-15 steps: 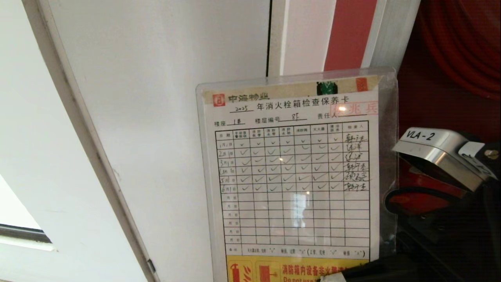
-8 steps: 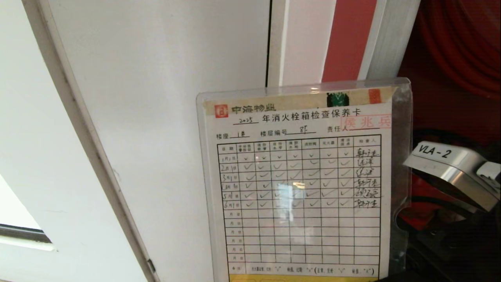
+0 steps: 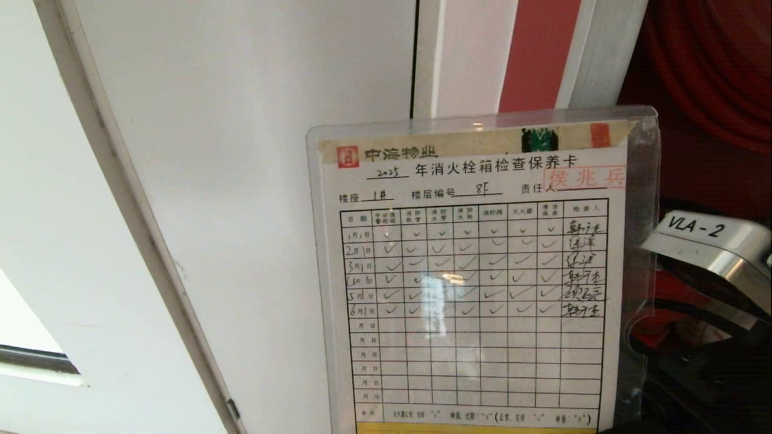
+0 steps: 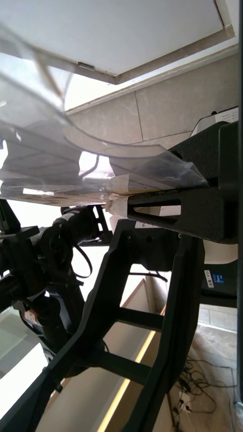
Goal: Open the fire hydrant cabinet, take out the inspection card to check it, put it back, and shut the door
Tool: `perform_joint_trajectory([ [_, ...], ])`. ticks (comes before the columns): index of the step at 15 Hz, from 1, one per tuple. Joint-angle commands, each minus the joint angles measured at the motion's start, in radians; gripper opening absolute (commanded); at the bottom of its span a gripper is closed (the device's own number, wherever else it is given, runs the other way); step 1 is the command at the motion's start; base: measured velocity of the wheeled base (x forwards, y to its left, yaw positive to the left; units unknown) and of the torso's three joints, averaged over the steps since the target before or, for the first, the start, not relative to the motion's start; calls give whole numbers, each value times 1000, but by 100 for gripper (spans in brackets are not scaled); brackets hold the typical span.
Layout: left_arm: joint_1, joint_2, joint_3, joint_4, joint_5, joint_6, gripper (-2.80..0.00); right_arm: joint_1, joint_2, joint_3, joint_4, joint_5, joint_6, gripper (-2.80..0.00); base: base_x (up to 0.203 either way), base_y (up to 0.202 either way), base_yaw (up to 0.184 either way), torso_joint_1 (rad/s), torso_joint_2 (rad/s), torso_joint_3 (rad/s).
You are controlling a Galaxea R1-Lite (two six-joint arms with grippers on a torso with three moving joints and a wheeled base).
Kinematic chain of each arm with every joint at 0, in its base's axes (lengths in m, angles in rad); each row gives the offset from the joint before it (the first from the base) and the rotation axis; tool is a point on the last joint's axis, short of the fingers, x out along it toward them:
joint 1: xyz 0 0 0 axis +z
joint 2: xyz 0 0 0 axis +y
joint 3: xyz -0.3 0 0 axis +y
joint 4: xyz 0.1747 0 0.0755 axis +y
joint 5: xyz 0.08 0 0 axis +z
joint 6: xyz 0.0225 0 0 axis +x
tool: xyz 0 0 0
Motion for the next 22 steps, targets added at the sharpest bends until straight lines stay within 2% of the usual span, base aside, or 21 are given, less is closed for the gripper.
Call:
perform_joint_trajectory([
  [1,0,1,0,-1,0,0,-280,2,-8,3,0,8,0,-280,0,0,0,0,0,0],
  [10,0,1,0,0,0,0,-280,0,-153,31,26,-3,14,-280,0,0,0,0,0,0],
  [12,0,1,0,0,0,0,-280,-2,-226,43,25,-36,110,-280,0,0,0,0,0,0],
  [15,0,0,0,0,0,0,-280,-2,-367,64,24,-151,301,-280,0,0,0,0,0,0],
  [18,0,1,0,0,0,0,-280,-4,-441,95,22,-391,461,-280,0,0,0,0,0,0],
  [19,0,1,0,-1,0,0,-280,-5,-455,95,17,-469,538,-280,0,0,0,0,0,0],
  [20,-1,1,0,-1,0,0,-280,-5,-473,96,10,-534,611,-280,0,0,0,0,0,0],
  [22,0,1,0,0,0,0,-280,-21,-504,105,11,-623,681,-280,0,0,0,0,0,0],
])
